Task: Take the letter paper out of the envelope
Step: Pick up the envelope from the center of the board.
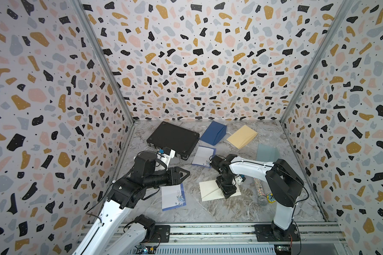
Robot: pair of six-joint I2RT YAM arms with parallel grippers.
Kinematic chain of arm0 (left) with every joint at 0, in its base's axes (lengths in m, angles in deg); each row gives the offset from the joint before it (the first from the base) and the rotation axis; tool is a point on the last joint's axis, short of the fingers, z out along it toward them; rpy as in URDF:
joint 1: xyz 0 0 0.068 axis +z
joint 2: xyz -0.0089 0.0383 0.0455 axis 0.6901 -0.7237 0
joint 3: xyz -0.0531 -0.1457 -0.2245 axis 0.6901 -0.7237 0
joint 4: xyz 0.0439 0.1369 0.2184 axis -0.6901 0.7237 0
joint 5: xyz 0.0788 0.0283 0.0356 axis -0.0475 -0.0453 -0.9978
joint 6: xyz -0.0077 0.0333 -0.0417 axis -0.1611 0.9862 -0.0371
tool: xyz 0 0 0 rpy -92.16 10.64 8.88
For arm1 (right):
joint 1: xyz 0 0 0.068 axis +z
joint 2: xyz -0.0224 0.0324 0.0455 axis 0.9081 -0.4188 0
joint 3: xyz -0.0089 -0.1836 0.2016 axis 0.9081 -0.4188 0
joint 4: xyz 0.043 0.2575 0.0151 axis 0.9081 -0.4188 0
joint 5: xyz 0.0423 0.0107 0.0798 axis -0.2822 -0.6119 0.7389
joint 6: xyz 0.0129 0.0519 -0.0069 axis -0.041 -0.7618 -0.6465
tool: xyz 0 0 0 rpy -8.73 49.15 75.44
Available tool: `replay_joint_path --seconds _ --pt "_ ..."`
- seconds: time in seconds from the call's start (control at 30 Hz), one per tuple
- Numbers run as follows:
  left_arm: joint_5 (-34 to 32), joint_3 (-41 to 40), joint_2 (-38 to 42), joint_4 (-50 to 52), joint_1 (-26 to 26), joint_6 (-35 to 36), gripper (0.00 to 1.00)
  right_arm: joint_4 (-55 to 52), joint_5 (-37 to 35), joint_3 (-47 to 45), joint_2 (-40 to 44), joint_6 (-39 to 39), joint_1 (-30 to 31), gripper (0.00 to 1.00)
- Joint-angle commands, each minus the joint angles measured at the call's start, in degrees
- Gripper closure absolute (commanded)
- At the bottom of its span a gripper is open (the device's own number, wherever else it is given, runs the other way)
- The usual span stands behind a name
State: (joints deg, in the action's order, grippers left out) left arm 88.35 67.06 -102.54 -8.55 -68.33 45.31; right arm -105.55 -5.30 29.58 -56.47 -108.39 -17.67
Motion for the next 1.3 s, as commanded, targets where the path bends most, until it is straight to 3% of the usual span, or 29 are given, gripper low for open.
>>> replay_joint_path --seconds 0.0,0.27,0.37,0.5,0.67,0.87,1.07,1.17,1.27 --pt "1.1 0.7 -0.4 -3.0 0.5 0.4 0.48 -0.2 0.3 -2.1 2.0 -1.8 -0.2 0.40" --pt "1.4 -0.3 -0.4 -3.5 0.5 0.0 0.49 1.6 -0.9 -2.4 1.8 -3.6 -0.4 0.54" --pt "1.6 -0.8 -0.3 -4.1 0.5 -0.4 0.50 1.8 -2.2 -2.2 2.3 -4.0 -0.8 0.69" --pt "1.5 -1.2 -0.5 -4.6 0.5 -0.6 0.50 1.7 -4.0 -2.3 4.7 -4.5 -1.3 0.99" --pt "2.4 -2.6 -2.0 -7.4 0.5 -3.1 0.51 -0.4 -9.5 -1.2 9.2 -2.3 -2.9 1.00" --pt "7.3 -3.4 -9.8 -13.8 0.5 -7.2 0.51 -9.8 -17.9 5.0 12.8 8.2 -6.0 1.00" --pt "11.2 -3.2 -18.4 -23.3 0.4 -10.2 0.49 -11.0 -25.4 3.8 19.1 16.7 -8.1 1.00" --pt "13.9 -1.5 -23.2 -26.8 0.4 -10.8 0.46 -10.8 -29.7 6.5 21.4 26.7 -9.3 1.00" --pt "17.0 1.5 -28.5 -28.5 0.3 -10.7 0.39 -7.7 -33.5 11.8 22.5 43.6 -9.8 1.00"
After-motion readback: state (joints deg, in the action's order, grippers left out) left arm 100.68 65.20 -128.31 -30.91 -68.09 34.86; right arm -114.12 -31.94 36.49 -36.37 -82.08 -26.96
